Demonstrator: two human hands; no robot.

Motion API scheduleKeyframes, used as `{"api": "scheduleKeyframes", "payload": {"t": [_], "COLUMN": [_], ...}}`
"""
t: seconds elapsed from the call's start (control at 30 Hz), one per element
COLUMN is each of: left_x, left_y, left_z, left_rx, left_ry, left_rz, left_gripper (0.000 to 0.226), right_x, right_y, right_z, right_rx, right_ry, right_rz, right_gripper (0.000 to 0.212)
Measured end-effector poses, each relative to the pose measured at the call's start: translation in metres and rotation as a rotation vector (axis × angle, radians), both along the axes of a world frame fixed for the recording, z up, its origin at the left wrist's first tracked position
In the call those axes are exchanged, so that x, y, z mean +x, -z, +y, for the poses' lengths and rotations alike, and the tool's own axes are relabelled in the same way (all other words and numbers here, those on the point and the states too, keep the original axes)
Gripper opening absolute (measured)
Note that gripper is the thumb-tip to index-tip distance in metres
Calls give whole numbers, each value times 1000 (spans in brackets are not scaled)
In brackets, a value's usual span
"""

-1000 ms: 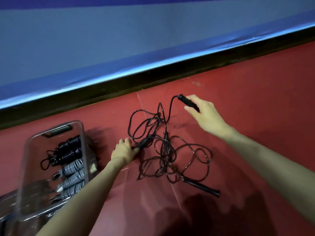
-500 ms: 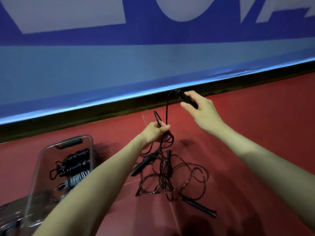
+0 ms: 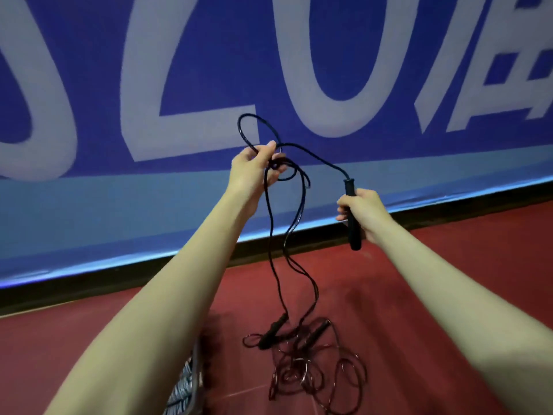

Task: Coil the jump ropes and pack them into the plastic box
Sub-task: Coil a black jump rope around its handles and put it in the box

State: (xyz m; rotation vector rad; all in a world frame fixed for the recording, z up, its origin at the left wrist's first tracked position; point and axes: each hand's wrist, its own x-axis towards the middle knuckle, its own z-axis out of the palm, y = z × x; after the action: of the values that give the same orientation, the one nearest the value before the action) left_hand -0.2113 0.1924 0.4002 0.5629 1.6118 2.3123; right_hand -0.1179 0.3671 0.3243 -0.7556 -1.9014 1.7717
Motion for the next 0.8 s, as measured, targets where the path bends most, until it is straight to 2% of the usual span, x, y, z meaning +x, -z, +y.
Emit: {"api": "scheduleKeyframes", "payload": {"t": [0.1,0.27,0.4,0.47,0.53,0.6,0.67,0.73,0.8], "left_x": [9,19,10,3,-4,-10,-13,-13,-10], "left_y": [-17,5,23,26,26,27,27,27,28], "left_z": [-15,-45,-58,-64,-71,-78,-80,-76,-70], "left_rx": [48,56,-64,-128,-150,-112,-36,49,74], "left_ry": [-40,-129,-133,-147,-147,-127,-91,-55,-46], "left_rz": [86,170,177,188,199,162,77,-4,-45], "left_gripper": [12,10,12,17,16,17,20,21,21], "right_x": [-10,-7,1,8,16,21,19,12,0], "right_y": [-8,1,16,18,18,20,21,22,23], "right_z": [-9,-18,-15,-11,-3,2,0,-5,-11], "right_rx": [-1,-45,-18,62,251,414,482,528,606], "right_ry": [-16,-157,-238,-300,-418,-573,-678,-706,-655], "right_rz": [23,-31,-103,-165,-269,-419,-552,-607,-576], "right_gripper": [18,13,19,17,17,17,17,25,35]}}
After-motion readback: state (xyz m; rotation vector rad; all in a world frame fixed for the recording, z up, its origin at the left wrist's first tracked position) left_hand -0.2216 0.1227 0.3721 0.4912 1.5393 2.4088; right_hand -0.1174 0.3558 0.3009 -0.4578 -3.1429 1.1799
